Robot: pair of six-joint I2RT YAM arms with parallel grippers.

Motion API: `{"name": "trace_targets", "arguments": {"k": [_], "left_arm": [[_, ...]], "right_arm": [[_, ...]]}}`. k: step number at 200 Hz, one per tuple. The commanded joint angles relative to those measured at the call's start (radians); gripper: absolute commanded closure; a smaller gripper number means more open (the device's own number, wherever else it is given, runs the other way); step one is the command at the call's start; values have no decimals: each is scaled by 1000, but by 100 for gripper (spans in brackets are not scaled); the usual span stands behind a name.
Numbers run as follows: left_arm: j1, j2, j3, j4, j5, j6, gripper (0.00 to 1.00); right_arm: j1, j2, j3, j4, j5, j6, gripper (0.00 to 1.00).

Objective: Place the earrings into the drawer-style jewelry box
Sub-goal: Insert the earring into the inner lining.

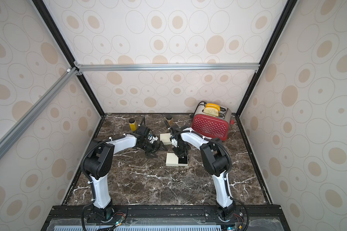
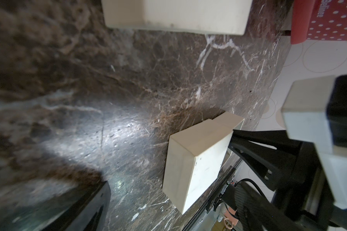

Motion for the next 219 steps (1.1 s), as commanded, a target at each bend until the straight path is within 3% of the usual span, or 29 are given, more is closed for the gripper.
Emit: {"name": "trace_targets", "arguments": {"k": [1,156,219], "left_arm": [[8,-30,0,-7,6,17,1],[8,-54,-21,0,11,22,1],[9,-74,-32,5,11,17,1]], "right_arm": [[7,23,-2,-5,20,6,100],[24,-13,-42,67,34,71,100],[26,-36,-33,57,33,71,88]]}}
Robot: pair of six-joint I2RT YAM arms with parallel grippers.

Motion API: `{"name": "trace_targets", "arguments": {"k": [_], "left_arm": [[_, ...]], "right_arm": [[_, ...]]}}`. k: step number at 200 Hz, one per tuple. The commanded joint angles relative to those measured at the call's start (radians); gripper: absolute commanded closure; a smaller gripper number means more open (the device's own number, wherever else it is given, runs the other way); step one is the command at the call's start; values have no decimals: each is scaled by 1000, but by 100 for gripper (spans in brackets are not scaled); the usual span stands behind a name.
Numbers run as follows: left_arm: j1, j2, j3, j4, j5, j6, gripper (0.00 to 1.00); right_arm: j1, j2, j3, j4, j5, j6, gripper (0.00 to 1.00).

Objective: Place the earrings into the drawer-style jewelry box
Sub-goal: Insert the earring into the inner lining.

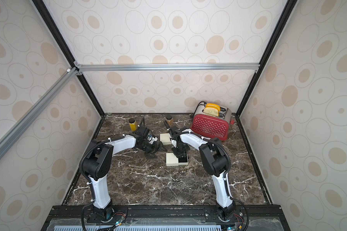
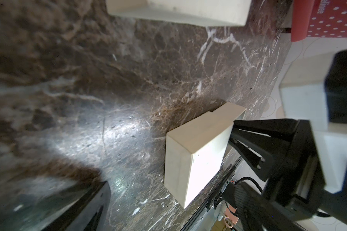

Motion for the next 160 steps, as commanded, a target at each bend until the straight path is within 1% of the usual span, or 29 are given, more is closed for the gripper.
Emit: {"name": "trace_targets", "arguments": {"k": [1,66,160], "left_arm": [[7,-46,-6,1,10,16,1],[8,-56,-15,9,9,10,1],[8,-56,-23,33,25,-6,1]], "right_arm": [[13,-36,-3,-12,10,0,88],[17,-48,5,-21,17,0,69],[19,-93,21,-46,30,-3,66]]}}
